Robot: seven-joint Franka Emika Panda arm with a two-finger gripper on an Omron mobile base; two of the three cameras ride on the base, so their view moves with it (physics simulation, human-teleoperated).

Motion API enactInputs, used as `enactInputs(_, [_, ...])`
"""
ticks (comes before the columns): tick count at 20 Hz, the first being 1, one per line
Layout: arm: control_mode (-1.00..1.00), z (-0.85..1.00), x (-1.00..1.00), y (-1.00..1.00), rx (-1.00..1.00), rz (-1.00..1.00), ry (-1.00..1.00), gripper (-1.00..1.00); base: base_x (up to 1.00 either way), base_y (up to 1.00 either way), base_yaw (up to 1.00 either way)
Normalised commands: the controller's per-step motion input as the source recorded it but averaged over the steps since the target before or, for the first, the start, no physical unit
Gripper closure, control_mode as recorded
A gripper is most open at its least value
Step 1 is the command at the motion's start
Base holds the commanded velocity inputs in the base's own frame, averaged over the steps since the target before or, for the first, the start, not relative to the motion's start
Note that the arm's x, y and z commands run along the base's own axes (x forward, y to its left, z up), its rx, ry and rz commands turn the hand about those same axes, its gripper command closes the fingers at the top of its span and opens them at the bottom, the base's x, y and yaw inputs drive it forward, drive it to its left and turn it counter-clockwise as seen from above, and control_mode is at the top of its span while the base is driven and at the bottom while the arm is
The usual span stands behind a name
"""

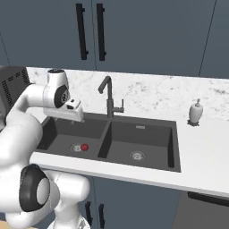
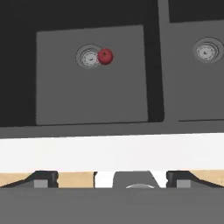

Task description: Pick the tomato from the sink and place it in the bowl. Then pick the bowl and place it in the microwave. Then close the microwave door and press the start button.

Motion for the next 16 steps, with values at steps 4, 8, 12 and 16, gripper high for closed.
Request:
enactInputs(4, [-1.0, -0.56, 0.35, 0.37, -0.08, -0.21, 0.01, -1.0, 0.0, 0.0, 0.0])
enactInputs(8, [-1.0, -0.31, 0.44, 0.2, -0.06, -0.16, 0.09, -1.0, 0.0, 0.0, 0.0])
enactInputs(12, [-1.0, -0.17, 0.21, 0.05, -0.03, -0.11, 0.14, -1.0, 0.0, 0.0, 0.0])
enactInputs(16, [-1.0, -0.46, 0.52, -0.13, 0.0, -0.01, 0.13, -1.0, 0.0, 0.0, 0.0])
